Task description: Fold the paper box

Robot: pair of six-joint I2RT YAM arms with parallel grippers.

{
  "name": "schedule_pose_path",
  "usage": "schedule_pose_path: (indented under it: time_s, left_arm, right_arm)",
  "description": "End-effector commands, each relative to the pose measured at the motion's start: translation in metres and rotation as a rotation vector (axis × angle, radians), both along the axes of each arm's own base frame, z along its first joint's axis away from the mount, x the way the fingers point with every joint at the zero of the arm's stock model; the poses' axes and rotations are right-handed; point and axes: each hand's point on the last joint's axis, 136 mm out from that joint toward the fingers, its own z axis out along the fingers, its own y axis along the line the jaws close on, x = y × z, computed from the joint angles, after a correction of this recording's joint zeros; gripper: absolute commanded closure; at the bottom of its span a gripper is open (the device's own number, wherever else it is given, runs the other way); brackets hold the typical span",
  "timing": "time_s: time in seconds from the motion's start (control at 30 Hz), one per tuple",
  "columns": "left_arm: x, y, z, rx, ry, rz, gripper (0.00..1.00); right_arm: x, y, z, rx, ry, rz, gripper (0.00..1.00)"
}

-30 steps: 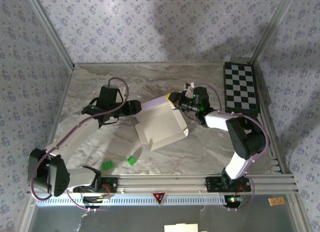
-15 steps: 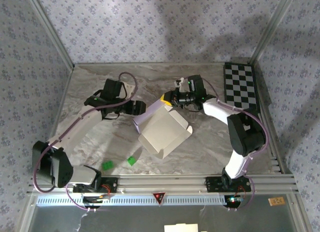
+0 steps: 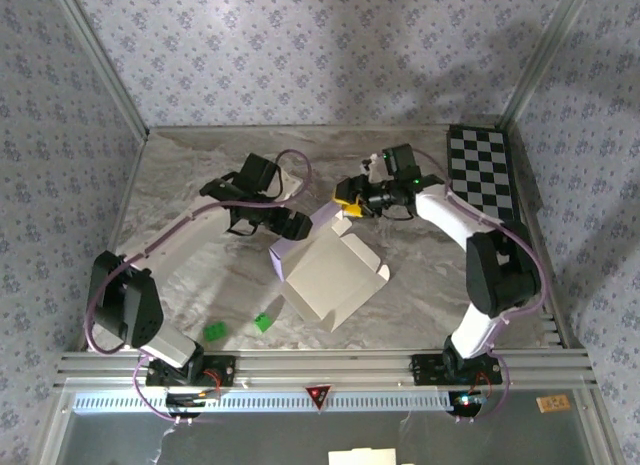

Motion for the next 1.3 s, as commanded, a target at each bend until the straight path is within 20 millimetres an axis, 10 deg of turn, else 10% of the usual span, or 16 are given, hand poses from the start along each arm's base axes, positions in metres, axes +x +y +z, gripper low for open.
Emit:
schedule_pose_path:
  time_s: [0.0, 0.27, 0.7, 1.27]
  left_arm:
    - [-0.004, -0.009, 0.003, 0.024, 0.001, -0.061, 0.13]
    - [-0.001, -0.02, -0.002, 0.062, -0.015, -0.088, 0.09]
    - [0.01, -0.012, -0.025, 0.141, -0.018, -0.053, 0.21]
    - [0.019, 0.007, -0.03, 0.22, -0.046, -0.01, 0.22]
  right_arm:
    - [-0.003, -0.028, 0.012, -0.094, -0.069, -0.065, 0.45]
    - [-0.009, -0.063, -0.018, -0.198, -0.115, -0.195, 0.45]
    - [-0.006, -0.024, -0.084, -0.059, -0.015, -0.175, 0.68]
    - [-0.024, -0.049, -0.167, -0.223, 0.13, -0.199, 0.88]
